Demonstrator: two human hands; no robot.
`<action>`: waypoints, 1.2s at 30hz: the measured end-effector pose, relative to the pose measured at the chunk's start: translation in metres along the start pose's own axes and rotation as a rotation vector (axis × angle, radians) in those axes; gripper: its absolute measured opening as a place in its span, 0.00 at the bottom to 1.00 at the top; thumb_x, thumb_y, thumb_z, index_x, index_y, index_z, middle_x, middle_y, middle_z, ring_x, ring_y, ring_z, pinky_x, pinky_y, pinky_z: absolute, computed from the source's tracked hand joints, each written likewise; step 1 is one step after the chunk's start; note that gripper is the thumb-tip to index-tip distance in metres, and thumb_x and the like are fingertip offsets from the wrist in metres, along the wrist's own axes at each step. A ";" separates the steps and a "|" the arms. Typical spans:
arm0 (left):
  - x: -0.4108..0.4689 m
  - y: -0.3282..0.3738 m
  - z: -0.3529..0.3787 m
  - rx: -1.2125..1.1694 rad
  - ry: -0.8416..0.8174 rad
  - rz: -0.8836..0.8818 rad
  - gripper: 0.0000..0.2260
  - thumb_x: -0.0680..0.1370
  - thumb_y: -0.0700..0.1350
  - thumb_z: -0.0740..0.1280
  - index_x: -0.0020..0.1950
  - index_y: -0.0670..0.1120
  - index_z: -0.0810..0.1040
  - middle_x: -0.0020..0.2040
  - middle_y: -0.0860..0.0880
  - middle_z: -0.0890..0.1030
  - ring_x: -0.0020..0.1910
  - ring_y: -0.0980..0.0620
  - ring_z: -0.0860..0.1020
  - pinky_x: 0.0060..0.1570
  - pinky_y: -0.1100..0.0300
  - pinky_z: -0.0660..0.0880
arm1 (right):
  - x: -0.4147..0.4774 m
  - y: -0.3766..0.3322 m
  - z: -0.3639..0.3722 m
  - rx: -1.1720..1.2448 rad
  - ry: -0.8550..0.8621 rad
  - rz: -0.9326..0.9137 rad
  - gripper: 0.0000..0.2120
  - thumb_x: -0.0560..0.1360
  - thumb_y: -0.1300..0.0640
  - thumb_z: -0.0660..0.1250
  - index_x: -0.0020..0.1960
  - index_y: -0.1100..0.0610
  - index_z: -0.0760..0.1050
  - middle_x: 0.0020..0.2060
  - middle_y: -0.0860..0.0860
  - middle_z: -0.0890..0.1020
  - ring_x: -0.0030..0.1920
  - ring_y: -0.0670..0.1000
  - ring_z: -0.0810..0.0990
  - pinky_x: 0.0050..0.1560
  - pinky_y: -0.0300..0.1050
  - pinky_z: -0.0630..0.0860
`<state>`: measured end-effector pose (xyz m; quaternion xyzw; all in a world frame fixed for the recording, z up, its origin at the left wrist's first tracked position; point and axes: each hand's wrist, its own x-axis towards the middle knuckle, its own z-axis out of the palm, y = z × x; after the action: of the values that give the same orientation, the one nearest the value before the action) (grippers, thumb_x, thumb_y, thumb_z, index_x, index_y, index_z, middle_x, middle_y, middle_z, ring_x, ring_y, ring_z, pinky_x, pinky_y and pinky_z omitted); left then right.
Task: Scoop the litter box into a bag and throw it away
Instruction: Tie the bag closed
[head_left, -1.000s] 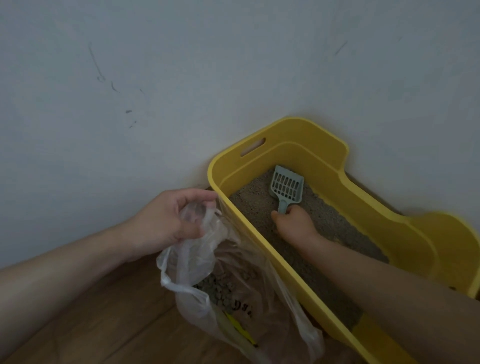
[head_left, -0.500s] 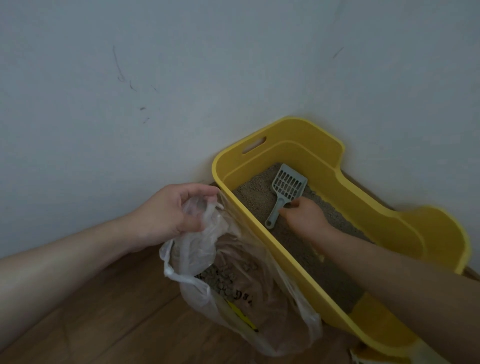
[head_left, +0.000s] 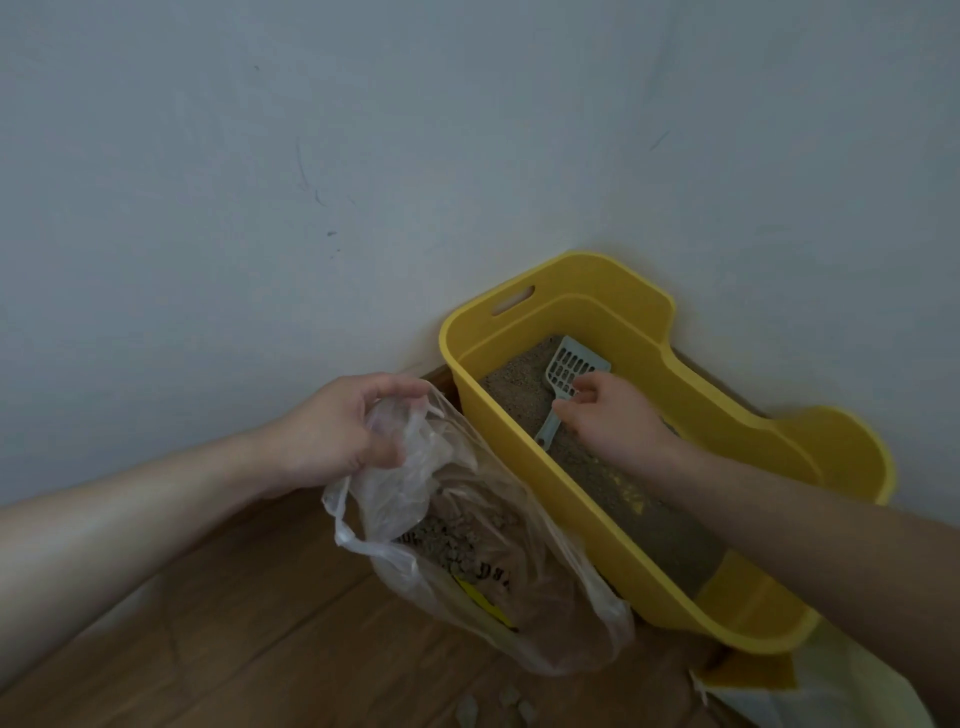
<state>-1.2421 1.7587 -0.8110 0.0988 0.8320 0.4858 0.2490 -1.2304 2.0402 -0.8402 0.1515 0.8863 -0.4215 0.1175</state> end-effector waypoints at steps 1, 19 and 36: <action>-0.002 0.000 -0.001 0.005 0.001 0.004 0.29 0.71 0.28 0.72 0.65 0.53 0.77 0.55 0.51 0.84 0.50 0.56 0.84 0.43 0.63 0.79 | -0.005 -0.003 -0.001 0.003 -0.004 -0.012 0.28 0.80 0.49 0.64 0.76 0.56 0.61 0.65 0.52 0.74 0.60 0.53 0.78 0.62 0.53 0.76; -0.052 -0.014 -0.008 0.106 -0.003 -0.061 0.38 0.70 0.24 0.68 0.74 0.52 0.68 0.55 0.53 0.80 0.48 0.58 0.82 0.40 0.66 0.79 | -0.118 -0.027 0.015 -0.311 -0.207 -0.286 0.25 0.78 0.46 0.67 0.72 0.51 0.67 0.54 0.42 0.77 0.50 0.42 0.76 0.51 0.39 0.74; -0.065 -0.026 -0.006 0.176 0.247 -0.090 0.44 0.69 0.30 0.75 0.76 0.56 0.60 0.64 0.47 0.71 0.49 0.52 0.79 0.38 0.59 0.79 | -0.132 0.033 0.035 -0.687 -0.360 -0.150 0.17 0.78 0.57 0.64 0.66 0.49 0.72 0.59 0.51 0.76 0.57 0.52 0.76 0.53 0.42 0.75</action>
<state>-1.1882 1.7145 -0.8099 0.0221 0.8992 0.4078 0.1568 -1.0928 2.0101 -0.8414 -0.0381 0.9495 -0.1276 0.2841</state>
